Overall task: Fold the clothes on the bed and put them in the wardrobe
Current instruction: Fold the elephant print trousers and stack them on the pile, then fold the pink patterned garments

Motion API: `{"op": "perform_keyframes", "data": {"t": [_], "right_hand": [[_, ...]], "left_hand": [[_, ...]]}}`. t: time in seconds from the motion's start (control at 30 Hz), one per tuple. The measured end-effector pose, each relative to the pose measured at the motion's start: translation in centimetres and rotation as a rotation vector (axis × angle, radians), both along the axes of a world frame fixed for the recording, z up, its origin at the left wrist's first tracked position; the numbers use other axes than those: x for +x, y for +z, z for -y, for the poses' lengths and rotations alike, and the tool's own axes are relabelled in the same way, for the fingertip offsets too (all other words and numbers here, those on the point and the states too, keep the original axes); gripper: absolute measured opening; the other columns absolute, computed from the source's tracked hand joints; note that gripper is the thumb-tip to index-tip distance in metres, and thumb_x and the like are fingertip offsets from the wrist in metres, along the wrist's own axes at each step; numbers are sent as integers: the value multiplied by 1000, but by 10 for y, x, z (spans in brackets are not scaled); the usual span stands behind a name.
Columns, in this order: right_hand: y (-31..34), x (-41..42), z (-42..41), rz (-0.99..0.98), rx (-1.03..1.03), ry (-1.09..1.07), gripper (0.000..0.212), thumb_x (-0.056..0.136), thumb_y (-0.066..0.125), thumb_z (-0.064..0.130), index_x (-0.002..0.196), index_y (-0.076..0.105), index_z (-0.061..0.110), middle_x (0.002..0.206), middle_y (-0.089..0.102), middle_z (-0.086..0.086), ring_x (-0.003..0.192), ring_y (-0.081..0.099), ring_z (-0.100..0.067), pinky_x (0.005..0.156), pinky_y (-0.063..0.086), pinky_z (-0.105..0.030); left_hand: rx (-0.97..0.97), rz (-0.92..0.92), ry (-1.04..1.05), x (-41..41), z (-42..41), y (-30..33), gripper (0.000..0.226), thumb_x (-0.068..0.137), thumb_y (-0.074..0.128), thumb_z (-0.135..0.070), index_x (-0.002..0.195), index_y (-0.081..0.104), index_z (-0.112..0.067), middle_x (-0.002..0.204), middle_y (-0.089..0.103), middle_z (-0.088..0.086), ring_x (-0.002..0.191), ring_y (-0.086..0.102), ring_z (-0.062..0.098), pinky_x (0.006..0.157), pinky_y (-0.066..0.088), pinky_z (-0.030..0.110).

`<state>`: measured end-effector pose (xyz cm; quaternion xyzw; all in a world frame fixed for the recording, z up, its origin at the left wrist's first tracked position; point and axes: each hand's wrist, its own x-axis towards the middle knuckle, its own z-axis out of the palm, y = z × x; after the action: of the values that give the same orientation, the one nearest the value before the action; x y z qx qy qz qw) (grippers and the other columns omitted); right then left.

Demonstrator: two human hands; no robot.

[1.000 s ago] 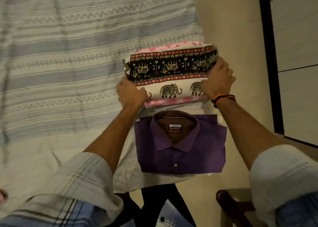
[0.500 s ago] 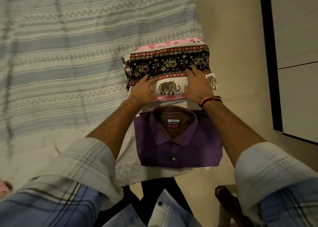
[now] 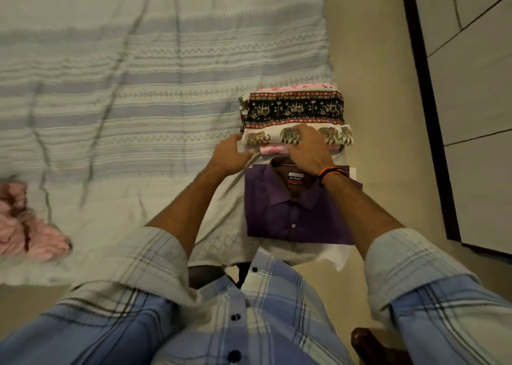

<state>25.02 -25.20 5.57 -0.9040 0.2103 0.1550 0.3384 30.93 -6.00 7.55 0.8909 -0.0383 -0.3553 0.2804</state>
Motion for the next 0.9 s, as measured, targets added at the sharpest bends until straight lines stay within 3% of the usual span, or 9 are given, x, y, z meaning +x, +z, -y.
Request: {"op": "perform_keyframes", "data": {"t": [0.17, 0.27, 0.67, 0.9], "right_hand": [[23, -18, -72, 81, 49, 73, 44, 87, 64, 16, 128, 55, 6, 119, 62, -13, 102, 58, -25, 90, 46, -33], [32, -25, -117, 95, 112, 130, 41, 87, 66, 15, 125, 55, 4, 120, 61, -13, 103, 62, -27, 93, 51, -42], [52, -85, -368, 147, 175, 345, 40, 91, 67, 19, 127, 57, 5, 127, 61, -10, 97, 64, -19, 81, 48, -25], [56, -98, -472, 117, 189, 517, 39, 92, 66, 19, 128, 56, 6, 128, 61, -10, 100, 65, -21, 87, 51, -28]], "left_hand": [[-18, 54, 135, -38, -96, 28, 65, 92, 65, -34, 146, 39, -8, 150, 43, 11, 132, 47, 27, 109, 39, 37], [-28, 56, 219, -57, -147, 34, 64, 92, 66, -33, 145, 40, -9, 149, 45, 11, 131, 49, 27, 107, 41, 37], [-66, 115, 540, -172, -395, 52, 57, 92, 66, -32, 141, 46, -10, 146, 47, 8, 128, 51, 25, 104, 44, 37], [-79, 111, 731, -211, -498, 53, 52, 91, 68, -29, 136, 50, -10, 141, 52, 7, 129, 49, 23, 104, 40, 32]]}}
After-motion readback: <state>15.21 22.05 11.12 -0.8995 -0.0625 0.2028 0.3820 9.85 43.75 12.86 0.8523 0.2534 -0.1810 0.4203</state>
